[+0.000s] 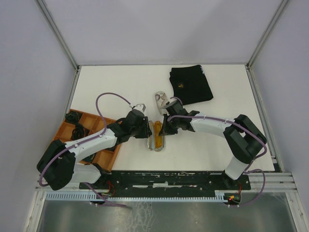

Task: Organize the sunglasses
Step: Place the sunglasses in the sunglasses case.

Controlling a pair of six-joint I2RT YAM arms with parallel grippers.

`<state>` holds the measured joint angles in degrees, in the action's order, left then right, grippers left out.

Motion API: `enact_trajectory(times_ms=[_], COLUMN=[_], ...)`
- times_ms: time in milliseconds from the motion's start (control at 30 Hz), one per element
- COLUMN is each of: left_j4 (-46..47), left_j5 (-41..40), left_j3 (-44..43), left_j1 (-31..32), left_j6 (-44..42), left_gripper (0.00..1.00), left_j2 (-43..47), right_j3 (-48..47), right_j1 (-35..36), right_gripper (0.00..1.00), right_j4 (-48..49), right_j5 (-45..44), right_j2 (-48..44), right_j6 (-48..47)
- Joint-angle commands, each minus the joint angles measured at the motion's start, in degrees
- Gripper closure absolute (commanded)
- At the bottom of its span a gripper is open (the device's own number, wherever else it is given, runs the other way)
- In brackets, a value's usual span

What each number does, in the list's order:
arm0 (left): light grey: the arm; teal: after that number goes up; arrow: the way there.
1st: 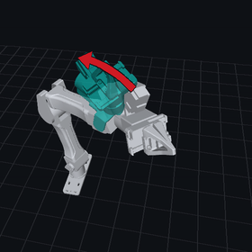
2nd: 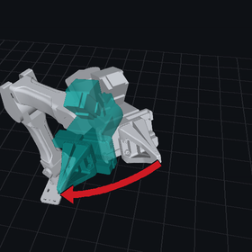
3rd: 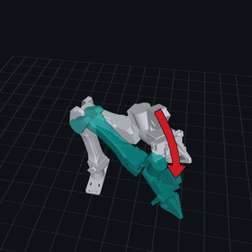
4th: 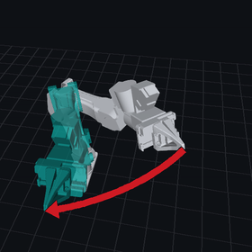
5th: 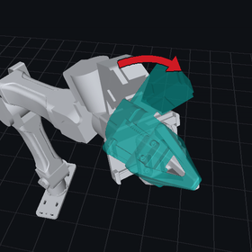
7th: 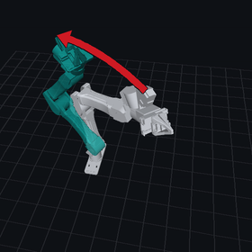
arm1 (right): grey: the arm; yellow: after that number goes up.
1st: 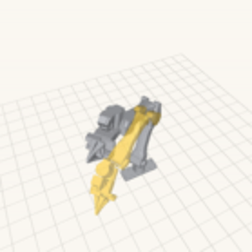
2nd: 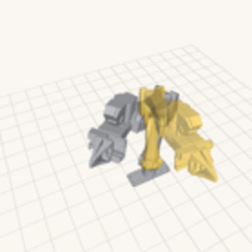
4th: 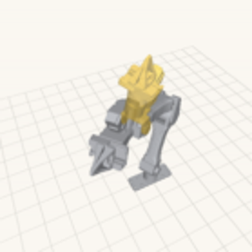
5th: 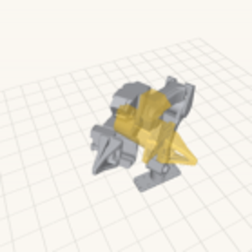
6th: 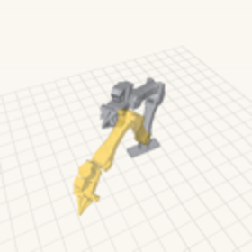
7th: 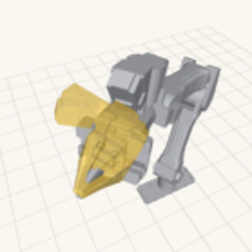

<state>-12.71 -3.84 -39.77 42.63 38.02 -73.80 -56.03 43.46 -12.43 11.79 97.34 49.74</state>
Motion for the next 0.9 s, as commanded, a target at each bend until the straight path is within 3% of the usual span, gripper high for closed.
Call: enact_trajectory(times_ms=[0,533,867], left_j4=[2.0,2.0,2.0], left_j5=[1.0,1.2,1.2], left_j3=[-0.1,-0.4,-0.5], left_j1=[0.3,0.3,0.4], left_j6=[1.6,1.6,1.7], left_gripper=[0.61,0.61,0.61], left_j2=[1.6,1.4,1.7], right_j3=[-1.8,-1.7,-3.1], right_j1=[0.0,0.0,0.0], right_gripper=[1.00,0.98,0.83], right_j4=[2.3,2.1,0.1], right_j5=[-0.1,1.5,0.7], right_j2=[0.6,2.1,1.9], right_j6=[0.7,1.2,-0.2])
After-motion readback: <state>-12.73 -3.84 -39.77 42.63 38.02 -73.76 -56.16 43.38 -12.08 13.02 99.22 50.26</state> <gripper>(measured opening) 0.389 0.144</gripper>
